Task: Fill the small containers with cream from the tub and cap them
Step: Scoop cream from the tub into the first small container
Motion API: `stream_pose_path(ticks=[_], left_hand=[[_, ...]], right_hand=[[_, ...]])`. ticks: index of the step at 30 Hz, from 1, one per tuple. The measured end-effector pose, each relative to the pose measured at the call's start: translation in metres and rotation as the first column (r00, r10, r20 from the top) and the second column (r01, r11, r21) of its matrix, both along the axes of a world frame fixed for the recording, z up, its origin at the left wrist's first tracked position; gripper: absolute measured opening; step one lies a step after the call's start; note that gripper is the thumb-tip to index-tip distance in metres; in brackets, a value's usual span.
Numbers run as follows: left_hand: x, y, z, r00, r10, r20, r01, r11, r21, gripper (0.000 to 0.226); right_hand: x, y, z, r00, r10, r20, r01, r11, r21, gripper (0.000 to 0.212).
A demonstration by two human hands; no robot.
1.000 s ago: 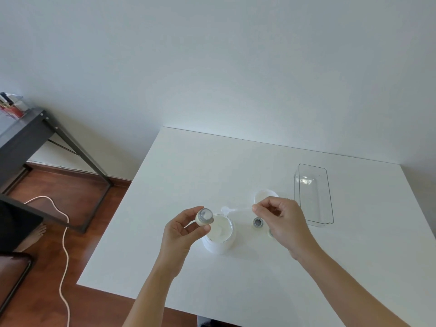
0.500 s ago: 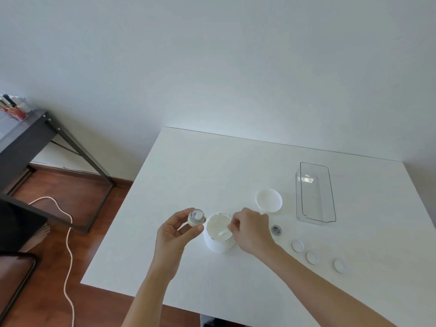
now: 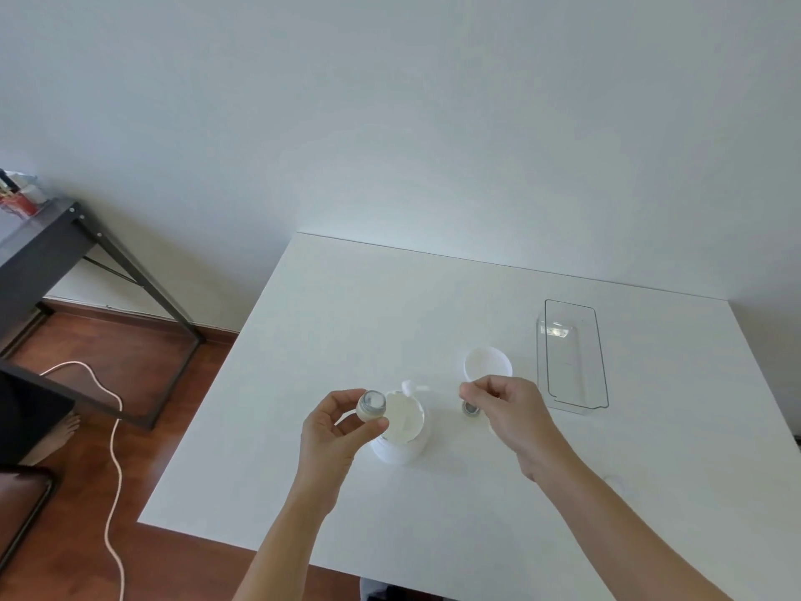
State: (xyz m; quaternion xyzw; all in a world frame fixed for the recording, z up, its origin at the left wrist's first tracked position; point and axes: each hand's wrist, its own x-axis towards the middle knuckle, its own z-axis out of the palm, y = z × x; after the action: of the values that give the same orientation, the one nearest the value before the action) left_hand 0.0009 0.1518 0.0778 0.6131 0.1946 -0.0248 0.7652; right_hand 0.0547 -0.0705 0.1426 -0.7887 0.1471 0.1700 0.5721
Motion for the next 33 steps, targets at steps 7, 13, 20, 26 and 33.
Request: stream_pose_path(ticks=[7, 13, 20, 26, 33], left_hand=[[0.006, -0.014, 0.006, 1.000, -0.016, 0.010, 0.016, 1.000, 0.013, 0.043], [0.006, -0.013, 0.009, 1.000, -0.006, 0.005, 0.006, 1.000, 0.003, 0.046], [0.005, -0.014, 0.010, 1.000, -0.005, -0.001, 0.005, 1.000, 0.008, 0.045], [0.005, -0.015, 0.010, 1.000, -0.011, -0.021, 0.012, 0.999, 0.030, 0.041], [0.004, -0.015, 0.007, 1.000, -0.012, -0.027, 0.014, 0.998, 0.066, 0.034]], right_hand=[[-0.019, 0.020, 0.017, 0.800, 0.192, 0.568, -0.031, 0.959, -0.281, 0.019], [-0.026, 0.022, 0.012, 0.436, 0.585, 0.684, 0.034, 0.749, -0.662, 0.013], [-0.027, 0.020, 0.008, 0.187, 0.783, 0.593, 0.168, 0.570, -0.805, 0.017], [-0.029, 0.017, 0.006, 0.093, 0.832, 0.547, 0.169, 0.528, -0.832, 0.024], [-0.034, 0.015, 0.013, 0.075, 0.859, 0.506, 0.113, 0.497, -0.860, 0.026]])
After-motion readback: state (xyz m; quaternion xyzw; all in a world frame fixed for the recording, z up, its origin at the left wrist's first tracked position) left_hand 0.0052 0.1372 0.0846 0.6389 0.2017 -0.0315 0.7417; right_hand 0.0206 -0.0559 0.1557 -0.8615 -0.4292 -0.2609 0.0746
